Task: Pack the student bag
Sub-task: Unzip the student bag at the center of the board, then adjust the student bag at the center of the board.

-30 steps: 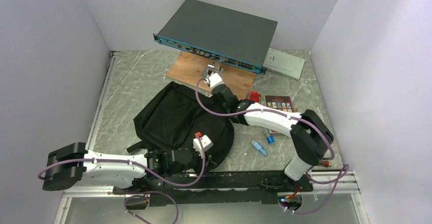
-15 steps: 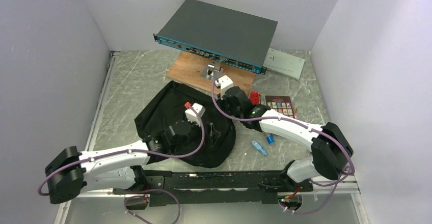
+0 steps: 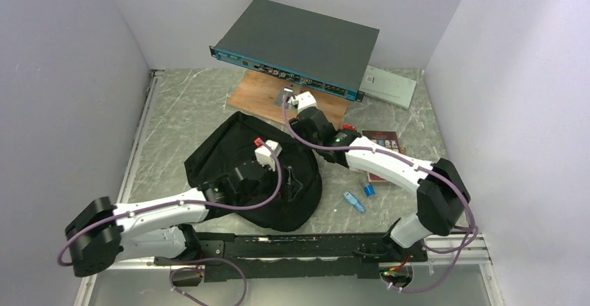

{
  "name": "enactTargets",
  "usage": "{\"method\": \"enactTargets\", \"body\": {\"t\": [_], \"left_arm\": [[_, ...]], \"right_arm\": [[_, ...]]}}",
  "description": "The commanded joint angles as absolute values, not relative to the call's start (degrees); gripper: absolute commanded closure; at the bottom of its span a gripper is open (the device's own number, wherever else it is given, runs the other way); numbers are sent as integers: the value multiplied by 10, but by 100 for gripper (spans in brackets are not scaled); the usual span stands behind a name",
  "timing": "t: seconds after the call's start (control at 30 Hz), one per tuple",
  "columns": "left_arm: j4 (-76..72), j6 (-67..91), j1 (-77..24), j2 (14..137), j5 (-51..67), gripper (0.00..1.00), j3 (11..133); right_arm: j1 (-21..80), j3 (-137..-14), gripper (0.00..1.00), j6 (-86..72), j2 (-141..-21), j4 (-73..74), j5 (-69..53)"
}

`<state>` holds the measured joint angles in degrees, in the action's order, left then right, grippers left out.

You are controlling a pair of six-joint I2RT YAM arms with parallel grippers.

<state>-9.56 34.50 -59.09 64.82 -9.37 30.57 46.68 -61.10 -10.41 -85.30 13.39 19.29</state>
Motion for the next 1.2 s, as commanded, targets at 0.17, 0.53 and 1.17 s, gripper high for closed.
{"method": "enactTargets", "body": {"t": [0.17, 0.53, 1.17], "left_arm": [[61, 399, -584, 508, -99, 0, 281], [76, 385, -557, 541, -67, 0, 304], [34, 329, -565, 649, -49, 10, 316]], "right_arm": [[481, -568, 26, -279, -747, 273, 204], [550, -364, 36, -507, -667, 149, 74], [366, -441, 49, -271, -780, 13, -222]]}}
